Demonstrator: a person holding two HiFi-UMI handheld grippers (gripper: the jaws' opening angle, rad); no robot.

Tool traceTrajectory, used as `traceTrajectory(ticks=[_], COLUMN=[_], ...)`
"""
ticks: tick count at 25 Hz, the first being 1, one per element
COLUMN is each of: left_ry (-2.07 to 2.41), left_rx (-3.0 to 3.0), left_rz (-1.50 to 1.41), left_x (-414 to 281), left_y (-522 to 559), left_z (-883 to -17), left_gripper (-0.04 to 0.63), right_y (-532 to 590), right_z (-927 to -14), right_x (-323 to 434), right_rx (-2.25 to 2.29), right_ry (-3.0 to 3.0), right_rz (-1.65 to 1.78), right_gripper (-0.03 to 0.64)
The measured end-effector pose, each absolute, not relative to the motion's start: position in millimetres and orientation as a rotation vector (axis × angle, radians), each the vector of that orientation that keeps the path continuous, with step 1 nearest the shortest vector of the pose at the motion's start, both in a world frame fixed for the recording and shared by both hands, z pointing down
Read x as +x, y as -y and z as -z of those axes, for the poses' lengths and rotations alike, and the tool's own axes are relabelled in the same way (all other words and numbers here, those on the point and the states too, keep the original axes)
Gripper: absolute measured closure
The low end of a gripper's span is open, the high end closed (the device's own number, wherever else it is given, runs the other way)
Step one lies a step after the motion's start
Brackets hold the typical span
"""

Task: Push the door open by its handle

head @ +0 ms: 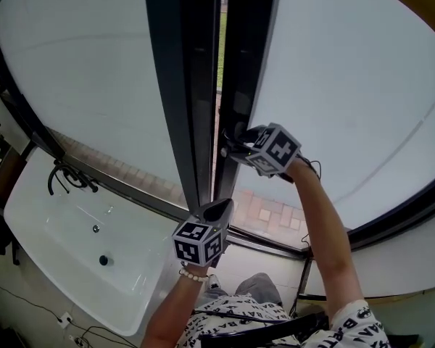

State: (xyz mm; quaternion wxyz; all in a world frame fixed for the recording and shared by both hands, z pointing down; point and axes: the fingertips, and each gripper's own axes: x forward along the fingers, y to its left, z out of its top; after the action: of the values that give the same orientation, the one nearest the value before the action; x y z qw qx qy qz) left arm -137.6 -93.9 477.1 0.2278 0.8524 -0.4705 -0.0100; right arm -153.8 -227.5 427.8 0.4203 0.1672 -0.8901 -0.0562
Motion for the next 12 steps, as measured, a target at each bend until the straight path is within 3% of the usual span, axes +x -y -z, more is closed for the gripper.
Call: traceTrajectory(ticks=[4, 8, 9, 10, 12], left_ry=[1.318, 1.355, 1.355, 1.354, 1.352], left_rx=[2.35, 2.345, 2.345, 2.346, 2.35], left_rz=[0.033, 0.048, 0.049, 0.051, 0.054], left_x=[-141.0, -147.1, -146.7, -145.7, -143.7], left_y=[109.1, 126.7, 127.9, 128.4, 129.4], left_z=[-473.7, -465.5, -466.0, -466.4, -465.7], left_gripper=[0.606, 0.606, 0.606, 0.606, 0.606], right_y=[223.9, 225.6, 225.5, 225.1, 223.9], right_z=[-435.4, -439.2, -438.9, -437.8, -435.6], right_x=[-167.1, -174.6, -175.2, -175.3, -176.0], right_rx=[0.351, 0.337, 0.352, 0.367, 0.372], right_ry=[2.203, 2.17, 2.17, 2.174, 2.179], right_rz=[0.146, 0.178, 0.189, 0.195, 0.2], right_gripper=[0.404, 0.458, 0.477, 0.547, 0.563])
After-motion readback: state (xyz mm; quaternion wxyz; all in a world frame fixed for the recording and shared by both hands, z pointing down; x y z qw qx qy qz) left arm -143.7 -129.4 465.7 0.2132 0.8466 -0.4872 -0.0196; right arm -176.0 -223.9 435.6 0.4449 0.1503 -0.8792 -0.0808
